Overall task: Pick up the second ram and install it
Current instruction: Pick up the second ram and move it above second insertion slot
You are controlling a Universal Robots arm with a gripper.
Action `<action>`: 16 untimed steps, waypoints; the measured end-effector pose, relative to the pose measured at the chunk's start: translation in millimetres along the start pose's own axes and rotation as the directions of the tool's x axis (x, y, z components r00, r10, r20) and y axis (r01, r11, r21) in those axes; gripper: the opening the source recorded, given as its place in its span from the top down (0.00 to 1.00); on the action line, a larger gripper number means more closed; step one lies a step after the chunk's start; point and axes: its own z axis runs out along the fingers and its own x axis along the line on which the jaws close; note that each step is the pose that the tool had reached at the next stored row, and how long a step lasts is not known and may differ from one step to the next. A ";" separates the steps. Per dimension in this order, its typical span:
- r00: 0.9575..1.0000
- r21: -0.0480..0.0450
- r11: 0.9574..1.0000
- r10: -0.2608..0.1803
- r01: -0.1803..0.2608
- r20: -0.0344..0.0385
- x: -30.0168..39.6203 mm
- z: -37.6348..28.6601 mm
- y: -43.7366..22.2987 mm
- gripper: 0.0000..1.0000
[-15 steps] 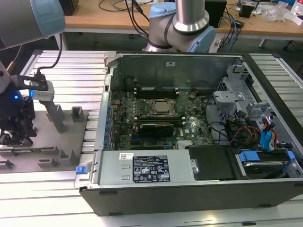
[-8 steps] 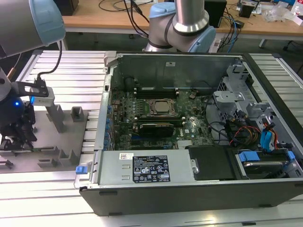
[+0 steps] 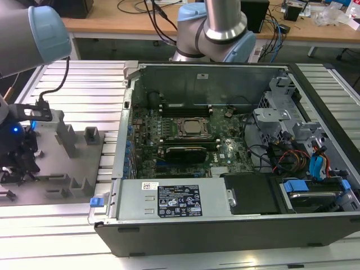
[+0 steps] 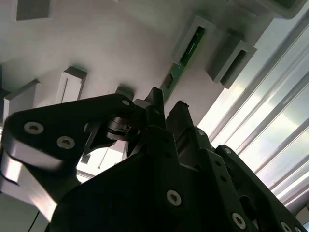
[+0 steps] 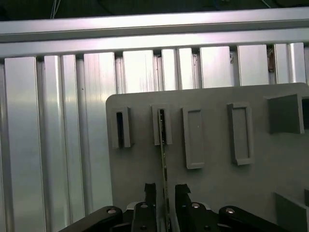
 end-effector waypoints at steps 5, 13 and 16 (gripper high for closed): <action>1.000 0.000 1.000 -0.015 0.015 0.000 0.1 13.2 -0.2 0.70; 1.000 0.000 1.000 -0.015 0.015 0.004 0.1 13.2 -0.2 0.86; 1.000 0.000 1.000 -0.015 0.015 0.006 0.1 13.2 -0.2 0.86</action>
